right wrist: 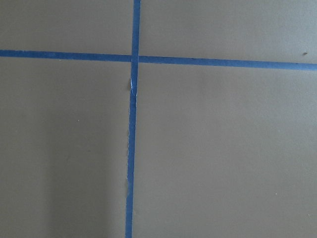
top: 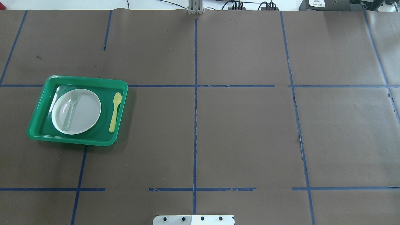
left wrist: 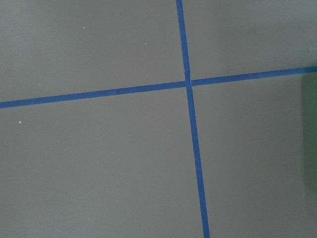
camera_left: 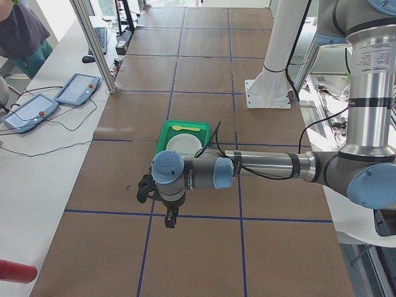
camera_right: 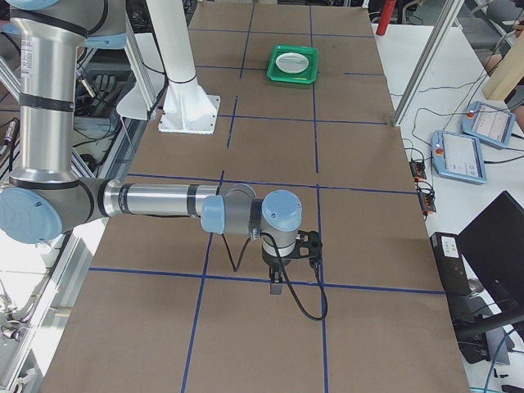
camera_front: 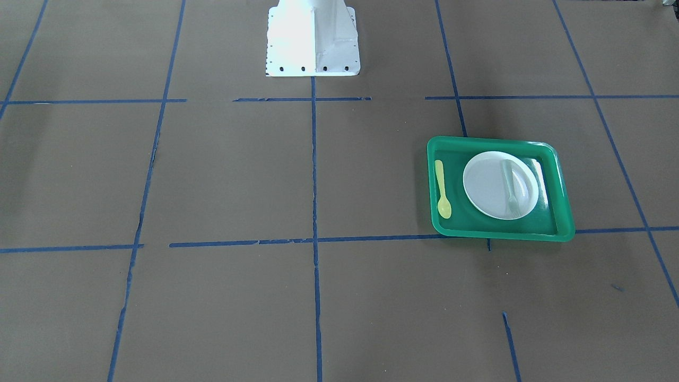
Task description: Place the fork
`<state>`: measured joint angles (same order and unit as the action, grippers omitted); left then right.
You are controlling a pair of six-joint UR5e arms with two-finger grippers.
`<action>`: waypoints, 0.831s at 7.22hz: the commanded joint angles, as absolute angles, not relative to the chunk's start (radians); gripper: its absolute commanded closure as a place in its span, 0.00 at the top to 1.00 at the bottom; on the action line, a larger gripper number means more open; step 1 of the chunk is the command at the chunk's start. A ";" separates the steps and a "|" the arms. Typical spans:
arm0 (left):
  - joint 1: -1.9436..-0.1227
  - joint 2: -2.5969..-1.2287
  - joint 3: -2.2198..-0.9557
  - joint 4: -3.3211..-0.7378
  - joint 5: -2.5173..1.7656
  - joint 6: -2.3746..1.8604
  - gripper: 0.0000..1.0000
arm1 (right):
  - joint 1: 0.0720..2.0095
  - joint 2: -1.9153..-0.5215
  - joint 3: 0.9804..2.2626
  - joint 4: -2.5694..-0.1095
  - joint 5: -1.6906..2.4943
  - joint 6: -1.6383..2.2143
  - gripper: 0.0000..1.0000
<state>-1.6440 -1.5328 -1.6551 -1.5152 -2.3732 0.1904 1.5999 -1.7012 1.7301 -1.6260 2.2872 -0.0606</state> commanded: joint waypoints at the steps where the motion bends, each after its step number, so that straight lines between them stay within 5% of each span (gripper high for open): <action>1: -1.643 -1.534 -1.648 -1.560 -2.379 0.195 1.00 | 1.600 -1.701 1.730 -1.626 2.287 -0.061 1.00; 4: -1.619 -1.537 -1.681 -1.586 -2.381 0.161 1.00 | 1.600 -1.701 1.729 -1.626 2.287 -0.061 1.00; 6: -1.319 -1.549 -1.806 -1.777 -2.276 -0.298 1.00 | 1.600 -1.701 1.730 -1.626 2.287 -0.060 1.00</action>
